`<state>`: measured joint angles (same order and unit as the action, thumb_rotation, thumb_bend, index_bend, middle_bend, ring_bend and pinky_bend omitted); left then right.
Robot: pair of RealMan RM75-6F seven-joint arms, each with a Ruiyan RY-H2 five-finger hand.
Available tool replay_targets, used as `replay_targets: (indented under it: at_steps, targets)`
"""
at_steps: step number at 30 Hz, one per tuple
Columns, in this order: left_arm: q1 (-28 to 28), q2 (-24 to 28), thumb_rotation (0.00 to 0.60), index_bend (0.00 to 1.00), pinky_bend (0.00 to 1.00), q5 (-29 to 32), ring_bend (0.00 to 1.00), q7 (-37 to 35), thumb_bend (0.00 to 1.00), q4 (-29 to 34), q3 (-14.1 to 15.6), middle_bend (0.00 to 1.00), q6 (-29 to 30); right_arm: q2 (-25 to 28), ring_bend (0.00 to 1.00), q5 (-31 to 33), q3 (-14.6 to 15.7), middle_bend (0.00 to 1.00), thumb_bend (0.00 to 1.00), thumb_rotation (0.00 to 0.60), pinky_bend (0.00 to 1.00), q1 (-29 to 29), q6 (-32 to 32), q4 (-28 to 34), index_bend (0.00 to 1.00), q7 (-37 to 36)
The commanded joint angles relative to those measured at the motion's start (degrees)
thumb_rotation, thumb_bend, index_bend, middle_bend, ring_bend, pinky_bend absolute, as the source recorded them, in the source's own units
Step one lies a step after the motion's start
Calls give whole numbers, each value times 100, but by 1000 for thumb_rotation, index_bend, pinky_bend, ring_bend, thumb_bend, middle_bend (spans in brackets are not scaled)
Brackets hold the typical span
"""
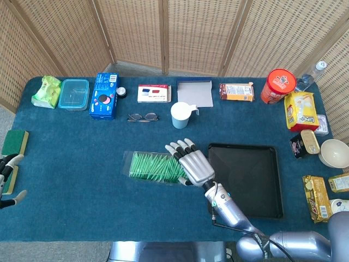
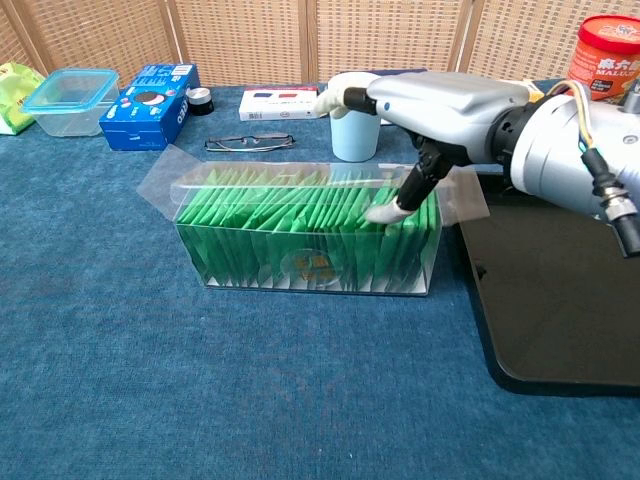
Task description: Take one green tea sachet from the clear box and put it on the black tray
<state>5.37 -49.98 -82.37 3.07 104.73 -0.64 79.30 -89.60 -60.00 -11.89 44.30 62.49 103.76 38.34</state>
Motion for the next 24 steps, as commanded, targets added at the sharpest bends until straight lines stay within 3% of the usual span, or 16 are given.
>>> replay_targets:
  at_steps: [1,6,20,24]
  targets:
    - [1,-2,600,116,241,-8,139,-6,205,-2,1,126,5,-23,83,3,5,114,297,600,77,-2,97,-52,97,34]
    - [-7,0,600,116,241,-11,139,-17,205,-11,8,126,14,81,84,38,-84,123,360,600,77,-36,165,66,126,-139]
    - [-15,5,600,116,241,-43,139,0,205,27,19,126,47,415,86,113,-258,135,385,600,95,23,71,321,192,-495]
    - [-25,1,600,116,241,-47,139,-8,205,22,31,126,49,454,88,252,-326,137,449,600,94,108,-5,303,237,-493]
